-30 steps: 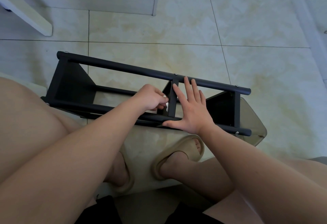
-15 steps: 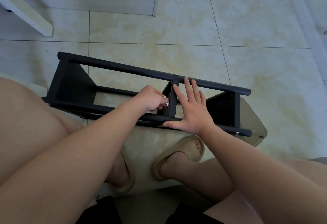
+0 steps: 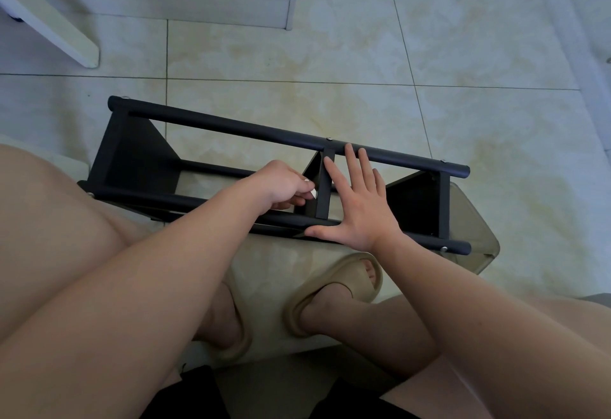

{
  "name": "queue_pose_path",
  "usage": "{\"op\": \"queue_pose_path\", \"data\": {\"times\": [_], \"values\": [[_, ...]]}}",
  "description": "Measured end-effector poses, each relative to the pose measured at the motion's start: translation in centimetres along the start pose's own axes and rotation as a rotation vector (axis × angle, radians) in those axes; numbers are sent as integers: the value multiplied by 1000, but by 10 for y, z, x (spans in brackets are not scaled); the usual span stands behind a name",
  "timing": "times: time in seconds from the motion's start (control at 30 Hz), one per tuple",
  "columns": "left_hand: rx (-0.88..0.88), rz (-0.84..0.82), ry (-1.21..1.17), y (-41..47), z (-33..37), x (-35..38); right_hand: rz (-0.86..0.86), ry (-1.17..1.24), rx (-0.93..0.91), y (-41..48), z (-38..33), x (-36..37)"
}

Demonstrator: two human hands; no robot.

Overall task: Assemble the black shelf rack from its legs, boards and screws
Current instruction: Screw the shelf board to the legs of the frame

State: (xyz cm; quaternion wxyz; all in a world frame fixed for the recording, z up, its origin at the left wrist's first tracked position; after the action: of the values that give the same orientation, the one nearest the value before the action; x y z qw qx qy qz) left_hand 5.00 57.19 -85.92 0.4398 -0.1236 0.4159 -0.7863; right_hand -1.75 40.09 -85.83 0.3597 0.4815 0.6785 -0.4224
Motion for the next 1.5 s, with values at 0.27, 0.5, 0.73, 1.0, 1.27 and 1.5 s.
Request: {"op": "queue_pose_path", "data": {"times": [0.27, 0.5, 0.73, 1.0, 1.27, 1.5], "values": [[-60, -110, 15, -3, 1, -3, 0, 9, 1, 0, -1, 0], [-25, -121, 122, -1, -1, -4, 3, 12, -3, 0, -1, 0], [61, -143, 289, -1, -4, -8, 4, 4, 2, -1, -1, 0], [152, -161, 418, -4, -6, -10, 5, -10, 3, -1, -1, 0], [163, -205, 587, -1, -8, -8, 2, -13, 4, -1, -1, 0], [206, -99, 586, 0, -4, -16, 5, -7, 1, 0, -1, 0]]}}
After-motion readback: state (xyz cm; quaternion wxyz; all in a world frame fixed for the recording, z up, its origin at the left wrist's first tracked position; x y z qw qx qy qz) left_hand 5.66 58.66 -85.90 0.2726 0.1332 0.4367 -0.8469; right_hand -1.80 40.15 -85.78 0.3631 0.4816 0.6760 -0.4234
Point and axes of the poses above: each hand's wrist, its own y-axis towards the middle knuckle, its own x-axis out of the palm, z = x × y, the point moved 2 cm from there along y, towards the middle knuckle, and after that the axes turned 8 degrees about y, right-handed, at the moved point
